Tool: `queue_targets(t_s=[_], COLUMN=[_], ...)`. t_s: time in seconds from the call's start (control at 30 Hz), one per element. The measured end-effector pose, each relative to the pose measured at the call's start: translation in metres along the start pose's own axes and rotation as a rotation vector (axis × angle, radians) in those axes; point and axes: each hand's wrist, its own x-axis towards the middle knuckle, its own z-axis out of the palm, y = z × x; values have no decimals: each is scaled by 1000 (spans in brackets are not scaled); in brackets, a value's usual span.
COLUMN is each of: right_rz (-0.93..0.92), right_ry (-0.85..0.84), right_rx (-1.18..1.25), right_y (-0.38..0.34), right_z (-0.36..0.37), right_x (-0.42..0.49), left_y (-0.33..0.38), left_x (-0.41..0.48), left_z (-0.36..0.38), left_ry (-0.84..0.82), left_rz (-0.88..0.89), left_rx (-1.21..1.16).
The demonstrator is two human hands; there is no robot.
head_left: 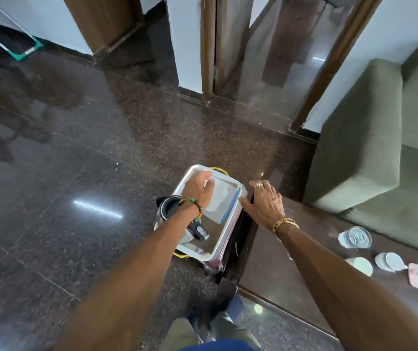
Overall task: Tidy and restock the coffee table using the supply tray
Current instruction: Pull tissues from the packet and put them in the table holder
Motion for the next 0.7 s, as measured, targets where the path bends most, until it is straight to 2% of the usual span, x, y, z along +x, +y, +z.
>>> queue_targets(t_s=[0.27, 0.57, 0.7], right_rz=[-5, 135, 135], right_ry=[-64, -202, -258], right_rx=[-2, 18, -9], right_y=[16, 33, 39], right_z=[2, 86, 126], right_x=[57, 115, 141], left_y=[0, -43, -62], left_x=[36, 110, 132], left_z=[39, 85, 106], left_ry=[-37, -353, -425], left_rz=[-89, -204, -245], left_rx=[-12, 270, 341])
